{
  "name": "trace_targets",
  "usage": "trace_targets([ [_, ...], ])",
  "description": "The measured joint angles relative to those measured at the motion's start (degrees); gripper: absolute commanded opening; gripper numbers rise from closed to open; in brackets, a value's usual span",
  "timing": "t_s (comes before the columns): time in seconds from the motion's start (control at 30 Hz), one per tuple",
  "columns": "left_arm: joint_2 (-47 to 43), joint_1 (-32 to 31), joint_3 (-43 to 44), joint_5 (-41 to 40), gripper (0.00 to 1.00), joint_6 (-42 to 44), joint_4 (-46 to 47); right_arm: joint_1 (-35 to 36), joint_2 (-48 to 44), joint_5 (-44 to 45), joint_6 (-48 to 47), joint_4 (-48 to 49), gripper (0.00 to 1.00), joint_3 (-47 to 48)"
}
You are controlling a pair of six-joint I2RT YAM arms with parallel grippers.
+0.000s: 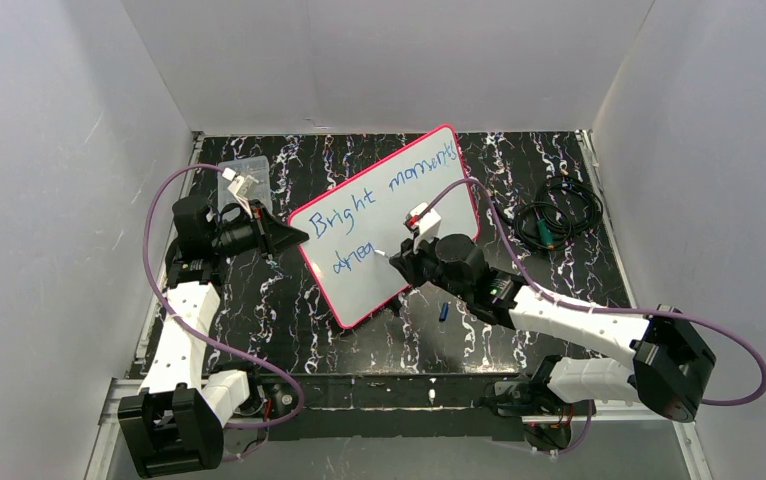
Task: Write a sentence on the whiteboard
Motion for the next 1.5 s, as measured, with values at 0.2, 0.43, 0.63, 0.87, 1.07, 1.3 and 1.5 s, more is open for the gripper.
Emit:
trace_targets([
  [0.2,0.0,0.0,0.0,0.1,0.00,0.0,0.0,0.0,-0.7,2.2,0.3,-1.0,0.01,0.0],
  [0.43,0.0,0.0,0.0,0.2,0.00,0.0,0.0,0.0,-3.8,3.6,0.3,-0.6,0.01,0.0],
  [0.63,0.0,0.0,0.0,0.2,0.00,0.0,0.0,-0.1,-3.6,3.8,0.2,0.0,0.01,0.0],
  [0.87,0.0,0.0,0.0,0.2,0.00,0.0,0.0,-0.1,-1.7,3.8,-0.1,0.9,0.01,0.0],
  [1.07,0.0,0.0,0.0,0.2,0.00,0.0,0.0,-0.1,-0.6,3.8,-1.0,1.4,0.01,0.1],
  [1.3,0.0,0.0,0.0,0.2,0.00,0.0,0.0,-0.1,-0.3,2.1,-1.7,2.3,0.01,0.3],
  [1.5,0.0,0.0,0.0,0.2,0.00,0.0,0.0,-0.1,-0.3,0.7,-1.8,2.2,0.01,0.3],
])
